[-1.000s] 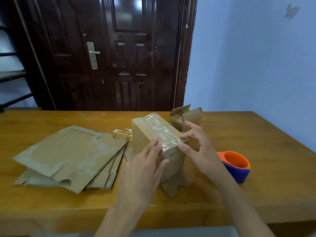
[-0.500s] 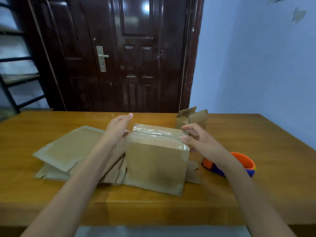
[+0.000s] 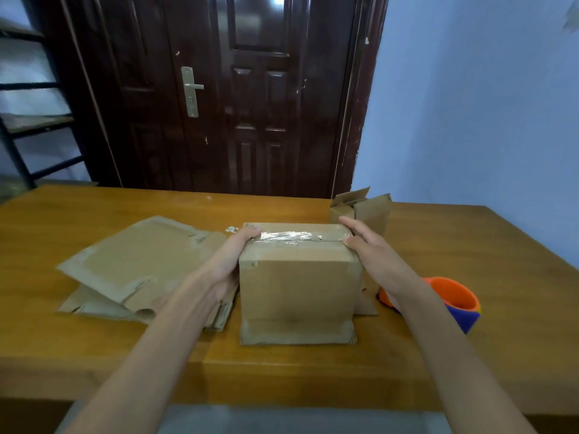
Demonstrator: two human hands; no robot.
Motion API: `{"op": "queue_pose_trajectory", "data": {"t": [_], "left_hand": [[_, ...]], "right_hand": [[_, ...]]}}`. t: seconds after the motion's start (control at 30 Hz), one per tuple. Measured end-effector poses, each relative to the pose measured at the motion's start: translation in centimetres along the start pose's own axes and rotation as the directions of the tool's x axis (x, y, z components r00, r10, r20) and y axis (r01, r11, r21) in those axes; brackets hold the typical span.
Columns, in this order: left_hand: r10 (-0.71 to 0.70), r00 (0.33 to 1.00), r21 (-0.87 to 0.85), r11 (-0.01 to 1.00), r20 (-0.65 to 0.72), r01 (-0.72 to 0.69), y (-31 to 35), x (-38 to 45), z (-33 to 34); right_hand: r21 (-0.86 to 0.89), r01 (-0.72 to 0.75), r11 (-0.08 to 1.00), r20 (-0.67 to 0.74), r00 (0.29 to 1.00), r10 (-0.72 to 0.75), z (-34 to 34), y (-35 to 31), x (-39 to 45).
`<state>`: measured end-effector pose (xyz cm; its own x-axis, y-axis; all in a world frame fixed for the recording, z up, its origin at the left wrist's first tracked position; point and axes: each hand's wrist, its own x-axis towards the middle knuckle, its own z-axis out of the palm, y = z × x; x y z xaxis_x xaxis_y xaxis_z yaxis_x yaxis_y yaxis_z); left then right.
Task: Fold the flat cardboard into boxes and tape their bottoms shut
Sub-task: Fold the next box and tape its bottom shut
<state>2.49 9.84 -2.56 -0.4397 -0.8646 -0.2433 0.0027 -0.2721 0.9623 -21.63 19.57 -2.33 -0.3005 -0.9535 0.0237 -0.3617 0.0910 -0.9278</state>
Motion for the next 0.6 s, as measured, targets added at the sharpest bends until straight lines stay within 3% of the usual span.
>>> {"op": "queue_pose_trajectory", "data": {"t": [0.4, 0.6], "left_hand": [[-0.04, 0.998, 0.126, 0.991, 0.038, 0.035, 0.3, -0.2, -0.8], [0.014, 1.0, 0.513, 0.858, -0.015, -0.004, 1.9, -1.9, -2.6]], "right_hand": [[0.068, -0.022, 0.997, -0.047, 0.999, 0.025, 0.6, -0.8, -1.1], [-0.026, -0.108, 0.994, 0.035, 0.993, 0.109, -0.6, -2.1, -1.9]]}}
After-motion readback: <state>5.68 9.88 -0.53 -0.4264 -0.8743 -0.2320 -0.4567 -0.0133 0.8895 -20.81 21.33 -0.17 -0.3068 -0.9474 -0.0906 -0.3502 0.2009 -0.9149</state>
